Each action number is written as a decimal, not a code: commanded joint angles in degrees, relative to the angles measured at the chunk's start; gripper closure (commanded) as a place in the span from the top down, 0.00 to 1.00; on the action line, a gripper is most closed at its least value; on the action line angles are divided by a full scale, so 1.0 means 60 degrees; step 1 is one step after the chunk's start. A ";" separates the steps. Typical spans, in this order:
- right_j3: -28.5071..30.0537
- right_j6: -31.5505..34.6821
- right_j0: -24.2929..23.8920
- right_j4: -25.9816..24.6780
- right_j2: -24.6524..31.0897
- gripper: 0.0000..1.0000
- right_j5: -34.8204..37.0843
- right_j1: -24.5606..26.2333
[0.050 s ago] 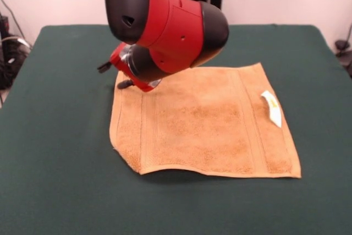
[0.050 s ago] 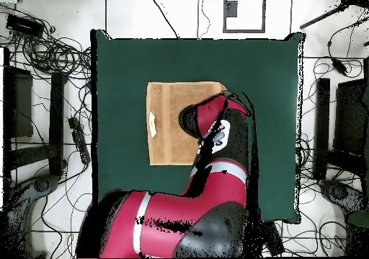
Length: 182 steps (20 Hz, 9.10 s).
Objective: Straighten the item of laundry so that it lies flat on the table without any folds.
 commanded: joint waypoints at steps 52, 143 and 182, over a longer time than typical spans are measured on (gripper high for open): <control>0.5475 -0.7290 -0.6600 0.4671 0.9754 1.00 0.0744 -0.1158; 0.5163 -0.4487 -0.5672 0.0920 0.8222 1.00 -0.4622 -0.0801; 0.6396 -0.2804 -0.5015 0.2250 0.6625 1.00 -0.4832 0.0443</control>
